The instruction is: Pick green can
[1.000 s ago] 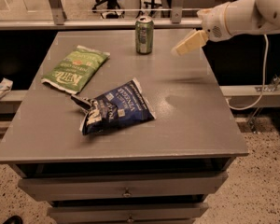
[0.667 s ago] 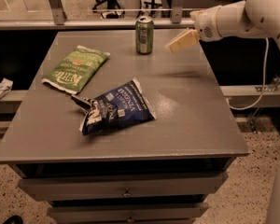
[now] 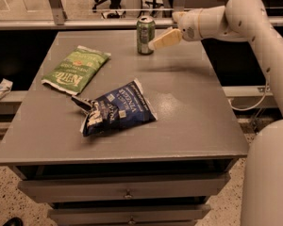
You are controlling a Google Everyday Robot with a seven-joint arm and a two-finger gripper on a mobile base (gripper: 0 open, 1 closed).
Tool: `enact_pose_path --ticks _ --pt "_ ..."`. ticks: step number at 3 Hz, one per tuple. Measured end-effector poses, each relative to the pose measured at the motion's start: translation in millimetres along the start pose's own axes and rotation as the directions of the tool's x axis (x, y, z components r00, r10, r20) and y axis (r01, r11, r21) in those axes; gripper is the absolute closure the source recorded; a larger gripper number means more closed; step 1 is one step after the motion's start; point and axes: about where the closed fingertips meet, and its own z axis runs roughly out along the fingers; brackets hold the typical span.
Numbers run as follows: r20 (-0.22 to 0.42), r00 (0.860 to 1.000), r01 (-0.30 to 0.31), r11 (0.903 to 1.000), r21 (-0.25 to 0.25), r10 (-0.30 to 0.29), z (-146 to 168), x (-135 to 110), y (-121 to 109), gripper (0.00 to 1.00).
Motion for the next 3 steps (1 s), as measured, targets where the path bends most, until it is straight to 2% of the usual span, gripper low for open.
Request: enact_pose_path --ticks 1,3 --pt "0.036 0.999 -0.01 0.9988 -0.047 0.012 26.0 -8.9 12.0 0.0" --pt "0.008 1.0 -0.005 0.9978 -0.065 0.006 68.1 -8.7 34.6 0.0"
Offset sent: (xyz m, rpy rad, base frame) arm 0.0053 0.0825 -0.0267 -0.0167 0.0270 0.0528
